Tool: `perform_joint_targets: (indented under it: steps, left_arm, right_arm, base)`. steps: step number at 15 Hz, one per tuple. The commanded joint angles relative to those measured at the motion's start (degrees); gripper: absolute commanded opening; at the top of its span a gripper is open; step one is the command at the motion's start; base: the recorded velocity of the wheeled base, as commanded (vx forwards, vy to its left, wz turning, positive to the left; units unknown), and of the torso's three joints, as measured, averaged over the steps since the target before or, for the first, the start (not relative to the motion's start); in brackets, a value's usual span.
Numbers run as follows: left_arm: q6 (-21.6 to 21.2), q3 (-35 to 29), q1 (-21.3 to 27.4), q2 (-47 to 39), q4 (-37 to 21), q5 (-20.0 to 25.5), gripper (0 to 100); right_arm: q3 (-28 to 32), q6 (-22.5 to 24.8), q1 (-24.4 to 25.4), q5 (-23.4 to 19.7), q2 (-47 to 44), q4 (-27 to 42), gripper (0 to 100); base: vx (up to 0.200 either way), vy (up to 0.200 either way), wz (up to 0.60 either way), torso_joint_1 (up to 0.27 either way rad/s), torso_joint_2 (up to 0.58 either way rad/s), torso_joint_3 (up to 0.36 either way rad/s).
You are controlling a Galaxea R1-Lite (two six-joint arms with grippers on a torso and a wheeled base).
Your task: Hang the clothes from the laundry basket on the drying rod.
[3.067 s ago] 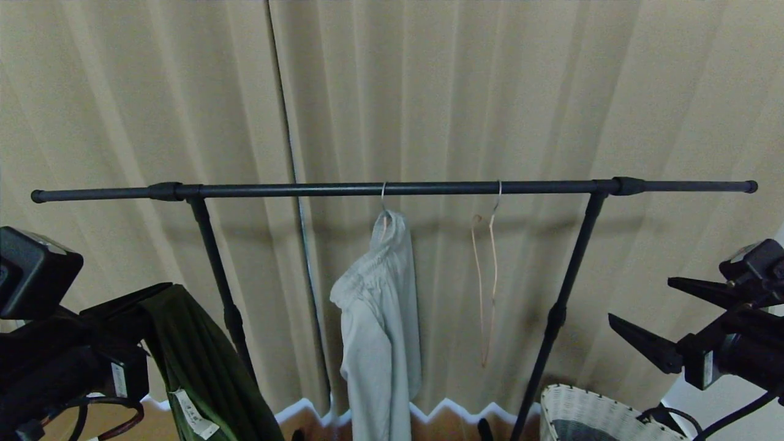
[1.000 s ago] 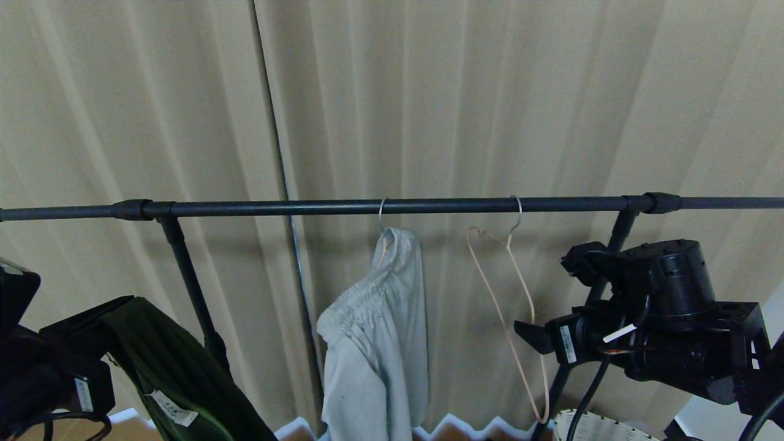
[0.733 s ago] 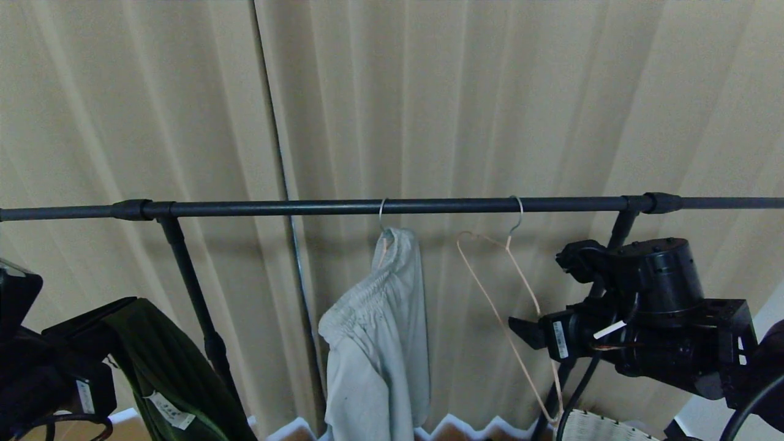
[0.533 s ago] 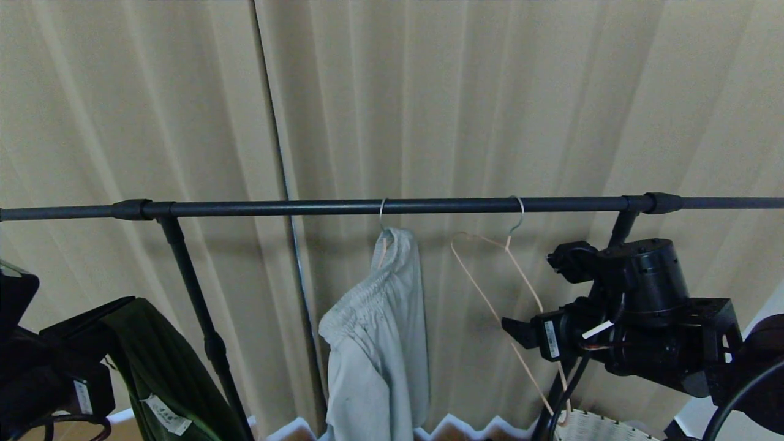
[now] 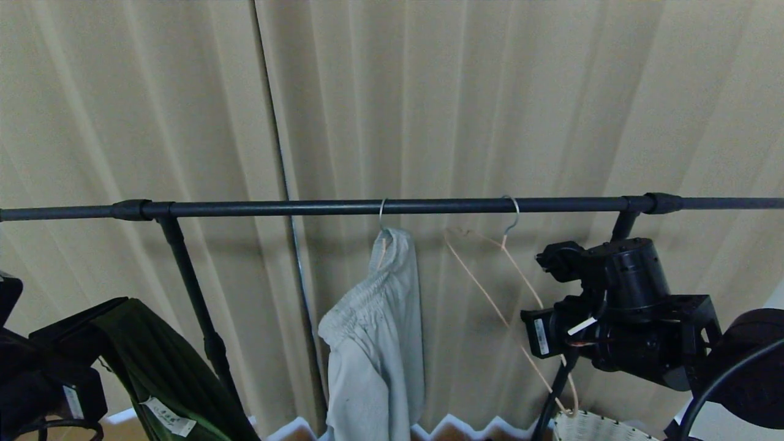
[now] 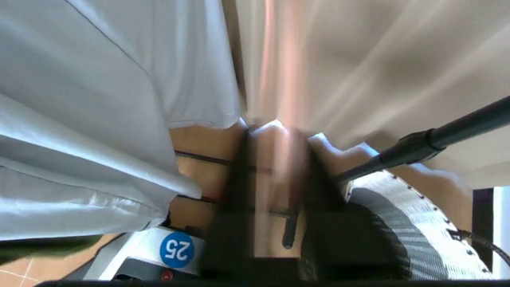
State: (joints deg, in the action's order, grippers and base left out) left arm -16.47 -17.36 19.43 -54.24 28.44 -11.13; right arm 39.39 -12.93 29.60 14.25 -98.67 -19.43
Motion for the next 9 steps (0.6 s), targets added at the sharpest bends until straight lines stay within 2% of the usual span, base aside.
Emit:
perform_joint_targets:
  steps: [1,7,9]
  left_arm:
    - [-0.1,0.3,0.0,0.5,0.0,0.0,0]
    - [-0.1,0.7,0.0,0.6,0.0,0.1,0]
    - [0.0,1.3,0.8,0.7,0.0,1.9,0]
  right_arm:
    - [-0.2,0.0,0.0,0.1,0.5,0.0,0]
    - [-0.7,0.0,0.0,1.7,5.7,0.1,0]
    - [-0.8,-0.2,0.0,1.7,8.8,0.1,0]
  base:
    - [0.0,0.0,0.0,0.0,0.0,0.0]
    - [0.0,0.0,0.0,0.0,0.0,0.0]
    - [0.0,0.0,0.0,0.0,0.0,0.0]
